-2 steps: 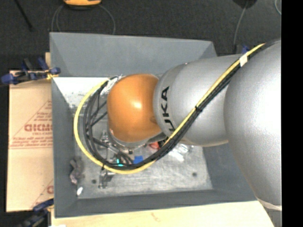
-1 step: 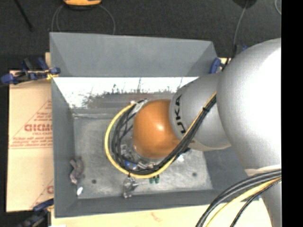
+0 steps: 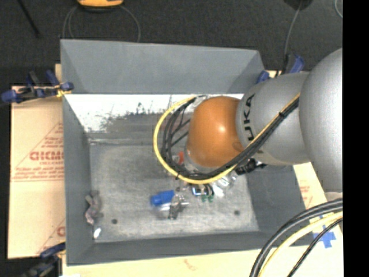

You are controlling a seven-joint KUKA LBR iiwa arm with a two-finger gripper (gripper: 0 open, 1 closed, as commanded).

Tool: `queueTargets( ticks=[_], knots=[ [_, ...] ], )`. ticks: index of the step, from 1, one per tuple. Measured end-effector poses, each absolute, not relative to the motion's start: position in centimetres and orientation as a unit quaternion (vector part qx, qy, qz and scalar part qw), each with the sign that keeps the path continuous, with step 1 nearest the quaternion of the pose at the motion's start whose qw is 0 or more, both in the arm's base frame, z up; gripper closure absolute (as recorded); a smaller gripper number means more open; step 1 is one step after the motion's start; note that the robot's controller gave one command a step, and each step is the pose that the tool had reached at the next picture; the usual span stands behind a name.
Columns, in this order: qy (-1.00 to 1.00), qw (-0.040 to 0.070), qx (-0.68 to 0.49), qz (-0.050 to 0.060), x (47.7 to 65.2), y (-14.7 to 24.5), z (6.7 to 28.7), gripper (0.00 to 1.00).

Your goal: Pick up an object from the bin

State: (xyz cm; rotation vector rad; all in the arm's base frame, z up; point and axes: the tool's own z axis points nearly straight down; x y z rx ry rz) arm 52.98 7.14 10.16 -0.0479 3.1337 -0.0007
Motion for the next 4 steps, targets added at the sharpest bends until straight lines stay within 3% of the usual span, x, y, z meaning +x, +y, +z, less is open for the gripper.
queueTargets(
  ticks=[1, 2, 3, 4],
  knots=[
    [1.0, 0.003, -0.008, 0.001, 51.9, 8.6, 11.9, 0.0],
    [1.0, 0.004, 0.019, 0.001, 52.7, 9.5, 7.2, 0.0],
    [0.997, 0.006, 0.082, 0.003, 53.6, 6.1, 7.3, 0.0],
    [0.996, 0.012, 0.085, 0.003, 54.0, 6.0, 7.7, 1.0]
  ],
)
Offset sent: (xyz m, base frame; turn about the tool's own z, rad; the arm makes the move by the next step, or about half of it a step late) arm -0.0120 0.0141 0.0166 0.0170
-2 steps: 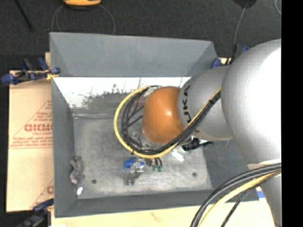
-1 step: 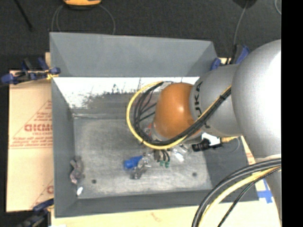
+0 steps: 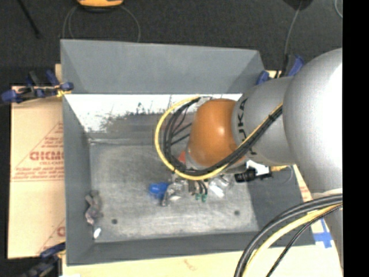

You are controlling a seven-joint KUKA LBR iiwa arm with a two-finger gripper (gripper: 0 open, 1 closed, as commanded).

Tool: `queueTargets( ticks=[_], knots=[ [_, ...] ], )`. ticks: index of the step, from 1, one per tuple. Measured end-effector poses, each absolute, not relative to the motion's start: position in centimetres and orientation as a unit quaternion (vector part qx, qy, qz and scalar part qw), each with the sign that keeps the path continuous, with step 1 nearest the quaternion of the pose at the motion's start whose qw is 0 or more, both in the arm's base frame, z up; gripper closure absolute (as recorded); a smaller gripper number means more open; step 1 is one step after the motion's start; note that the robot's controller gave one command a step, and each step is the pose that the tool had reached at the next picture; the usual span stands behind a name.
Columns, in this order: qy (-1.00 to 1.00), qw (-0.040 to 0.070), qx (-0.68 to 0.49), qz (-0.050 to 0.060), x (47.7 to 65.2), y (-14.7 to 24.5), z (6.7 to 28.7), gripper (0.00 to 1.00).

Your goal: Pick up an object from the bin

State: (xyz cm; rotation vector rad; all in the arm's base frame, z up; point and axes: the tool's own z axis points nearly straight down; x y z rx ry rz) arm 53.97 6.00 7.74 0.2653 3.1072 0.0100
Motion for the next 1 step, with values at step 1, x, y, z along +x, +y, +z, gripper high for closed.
queueTargets(
  ticks=[1],
  knots=[
    [0.996, 0.004, 0.085, 0.001, 54.19, 5.99, 11.72, 1.0]
  ],
)
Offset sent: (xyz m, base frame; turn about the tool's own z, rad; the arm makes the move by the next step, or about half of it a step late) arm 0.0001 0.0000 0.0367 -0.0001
